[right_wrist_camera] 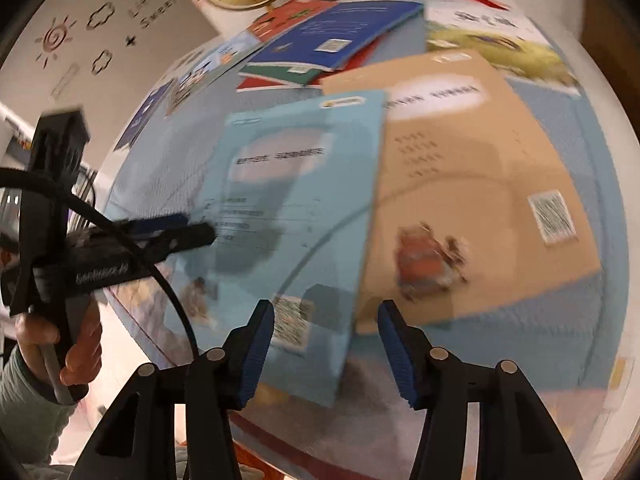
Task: Organize books
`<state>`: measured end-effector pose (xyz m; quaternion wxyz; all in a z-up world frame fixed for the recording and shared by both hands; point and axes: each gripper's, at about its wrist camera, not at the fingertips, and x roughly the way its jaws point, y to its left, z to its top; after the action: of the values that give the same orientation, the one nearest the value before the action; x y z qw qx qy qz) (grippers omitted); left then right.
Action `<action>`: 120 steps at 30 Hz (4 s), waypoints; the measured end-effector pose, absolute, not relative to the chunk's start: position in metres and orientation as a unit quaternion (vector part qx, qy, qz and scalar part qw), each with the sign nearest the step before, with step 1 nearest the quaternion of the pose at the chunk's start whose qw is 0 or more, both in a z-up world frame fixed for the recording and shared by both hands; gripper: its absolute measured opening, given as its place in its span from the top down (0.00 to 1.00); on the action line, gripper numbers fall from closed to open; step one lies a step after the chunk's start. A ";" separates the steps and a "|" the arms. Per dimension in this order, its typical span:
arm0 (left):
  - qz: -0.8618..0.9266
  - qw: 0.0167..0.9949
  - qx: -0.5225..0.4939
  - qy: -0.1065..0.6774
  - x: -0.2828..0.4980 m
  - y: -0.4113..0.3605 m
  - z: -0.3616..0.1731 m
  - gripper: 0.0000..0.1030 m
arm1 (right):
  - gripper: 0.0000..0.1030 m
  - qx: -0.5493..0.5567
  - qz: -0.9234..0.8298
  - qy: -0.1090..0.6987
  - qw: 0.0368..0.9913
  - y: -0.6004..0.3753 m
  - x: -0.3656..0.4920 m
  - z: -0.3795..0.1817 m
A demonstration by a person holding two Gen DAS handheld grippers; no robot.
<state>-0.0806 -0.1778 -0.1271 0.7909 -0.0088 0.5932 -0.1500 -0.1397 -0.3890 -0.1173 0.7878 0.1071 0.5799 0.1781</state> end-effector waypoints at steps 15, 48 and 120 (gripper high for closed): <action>-0.168 0.785 -0.063 0.593 -0.097 -0.172 -0.133 0.47 | 0.51 0.233 0.248 0.576 0.743 -0.397 -0.135 -0.129; 0.067 0.842 -0.168 0.509 -0.095 0.097 -0.057 0.47 | 0.48 0.119 0.461 0.510 0.716 -0.140 -0.057 -0.049; -0.258 0.600 -0.530 0.540 -0.062 0.098 -0.149 0.94 | 0.57 0.452 0.320 0.574 0.603 -0.205 -0.073 -0.172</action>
<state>-0.0622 0.0979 -0.1487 0.6005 -0.5304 0.5397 -0.2585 -0.0726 -0.2048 -0.1718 0.6033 0.4519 0.5737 0.3204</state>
